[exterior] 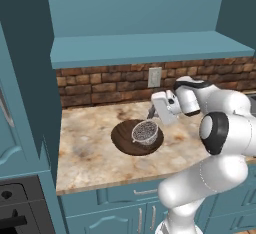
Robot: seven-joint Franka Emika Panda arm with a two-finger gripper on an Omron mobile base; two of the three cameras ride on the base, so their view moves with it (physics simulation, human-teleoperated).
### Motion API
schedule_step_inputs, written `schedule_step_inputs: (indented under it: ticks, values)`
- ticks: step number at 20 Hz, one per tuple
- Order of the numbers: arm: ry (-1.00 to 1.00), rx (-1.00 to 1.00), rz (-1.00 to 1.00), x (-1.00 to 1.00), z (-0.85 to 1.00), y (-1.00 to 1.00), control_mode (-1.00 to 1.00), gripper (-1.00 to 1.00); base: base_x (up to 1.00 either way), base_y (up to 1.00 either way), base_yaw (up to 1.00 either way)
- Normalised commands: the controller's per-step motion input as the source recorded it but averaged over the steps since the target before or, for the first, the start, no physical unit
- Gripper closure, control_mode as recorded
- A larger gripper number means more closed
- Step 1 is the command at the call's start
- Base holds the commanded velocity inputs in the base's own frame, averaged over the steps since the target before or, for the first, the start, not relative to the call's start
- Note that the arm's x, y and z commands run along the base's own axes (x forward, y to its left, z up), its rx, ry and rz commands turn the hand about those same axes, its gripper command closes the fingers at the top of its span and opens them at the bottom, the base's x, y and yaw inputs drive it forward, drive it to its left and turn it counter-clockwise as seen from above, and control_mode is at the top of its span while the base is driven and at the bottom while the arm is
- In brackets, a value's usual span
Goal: Open the cabinet and setup a tea strainer by placing it in the bowl upright.
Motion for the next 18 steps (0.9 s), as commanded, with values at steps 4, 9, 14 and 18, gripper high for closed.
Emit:
schedule_step_inputs:
  ticks: [4,9,14,18]
  values:
    - [-0.39,0.02,0.09,0.04,-0.39,0.09,-1.00,1.00,0.00,0.00,0.00]
    - [-0.30,0.04,0.10,0.03,-0.63,0.00,-1.00,1.00,0.00,0.00,0.00]
    - [-0.12,0.00,0.11,0.05,-0.82,0.00,-1.00,1.00,0.00,0.00,0.00]
    - [-0.12,0.00,0.08,0.02,-0.80,-0.05,-1.00,1.00,0.00,0.00,0.00]
